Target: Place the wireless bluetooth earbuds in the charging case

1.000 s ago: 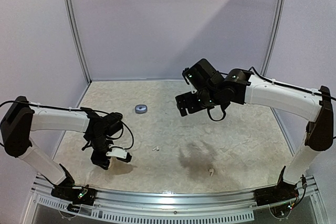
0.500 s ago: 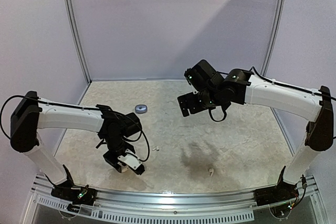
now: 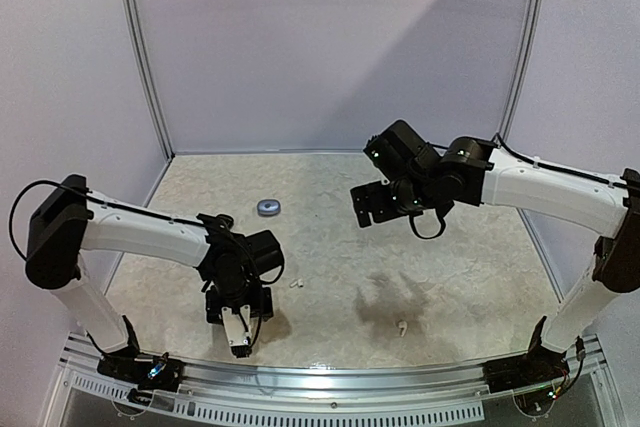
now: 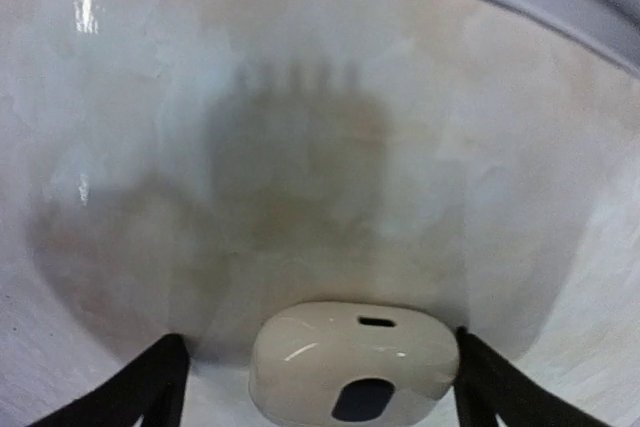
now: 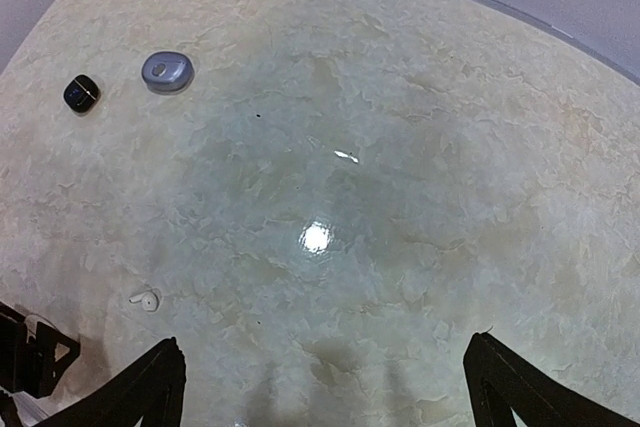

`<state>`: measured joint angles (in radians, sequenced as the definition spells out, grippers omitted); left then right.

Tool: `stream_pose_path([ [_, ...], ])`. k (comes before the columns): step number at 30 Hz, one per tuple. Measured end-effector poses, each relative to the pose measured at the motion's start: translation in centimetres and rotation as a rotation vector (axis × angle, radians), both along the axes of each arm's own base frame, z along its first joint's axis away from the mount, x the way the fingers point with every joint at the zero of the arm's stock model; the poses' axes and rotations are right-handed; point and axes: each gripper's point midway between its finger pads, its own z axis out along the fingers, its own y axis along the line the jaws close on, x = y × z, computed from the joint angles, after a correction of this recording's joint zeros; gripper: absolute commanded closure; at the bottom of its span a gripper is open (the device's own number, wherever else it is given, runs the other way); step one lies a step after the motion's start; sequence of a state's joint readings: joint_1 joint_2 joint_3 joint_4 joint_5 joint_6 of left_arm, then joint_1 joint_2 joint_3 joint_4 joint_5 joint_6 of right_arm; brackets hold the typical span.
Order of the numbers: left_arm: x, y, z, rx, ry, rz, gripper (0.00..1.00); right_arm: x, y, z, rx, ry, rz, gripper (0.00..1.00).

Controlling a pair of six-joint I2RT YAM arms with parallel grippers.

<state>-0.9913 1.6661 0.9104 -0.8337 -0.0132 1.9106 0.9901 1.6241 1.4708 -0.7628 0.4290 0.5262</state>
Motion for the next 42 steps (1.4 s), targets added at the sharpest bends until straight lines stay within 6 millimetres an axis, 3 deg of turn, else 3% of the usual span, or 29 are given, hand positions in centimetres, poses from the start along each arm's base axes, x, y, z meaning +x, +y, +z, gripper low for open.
stream_pose_path([
  [6,0.4,0.0,0.3,-0.016,-0.038,-0.021,0.01,0.0,0.7,0.3,0.012,-0.003,0.035,0.01],
  [9,0.1,0.4,2.0,-0.032,-0.045,0.038,0.01,0.3,2.2,0.9,0.038,-0.025,0.09,0.01],
  [14,-1.0,0.7,7.6,-0.164,-0.03,0.232,0.01,0.3,6.1,1.5,0.095,-0.062,0.281,0.01],
  [17,-2.1,2.1,10.3,-0.259,-0.007,0.404,0.01,-0.2,8.6,1.3,0.126,-0.069,0.405,0.01],
  [22,-2.9,5.6,10.9,-0.366,0.019,0.82,0.01,-2.4,14.2,-0.3,0.12,-0.095,0.661,0.01],
  [24,-2.2,6.8,11.1,-0.414,0.038,1.04,0.01,-4.4,17.3,-1.5,0.104,-0.105,0.789,0.01],
  [27,0.2,8.3,12.9,-0.559,0.025,1.363,0.01,-8.3,21.1,-4.8,0.067,-0.097,0.985,0.01],
  [32,3.8,9.9,17.5,-0.896,0.026,1.752,0.01,-12.7,24.8,-10.9,0.004,-0.05,1.176,0.01],
  [37,7.3,11.3,20.5,-1.136,0.079,2.048,0.01,-13.8,26.9,-15.1,-0.029,-0.022,1.241,0.01],
  [42,8.8,11.8,22.0,-1.301,0.178,2.189,0.01,-14.4,26.9,-18.3,-0.07,0.013,1.247,0.03],
])
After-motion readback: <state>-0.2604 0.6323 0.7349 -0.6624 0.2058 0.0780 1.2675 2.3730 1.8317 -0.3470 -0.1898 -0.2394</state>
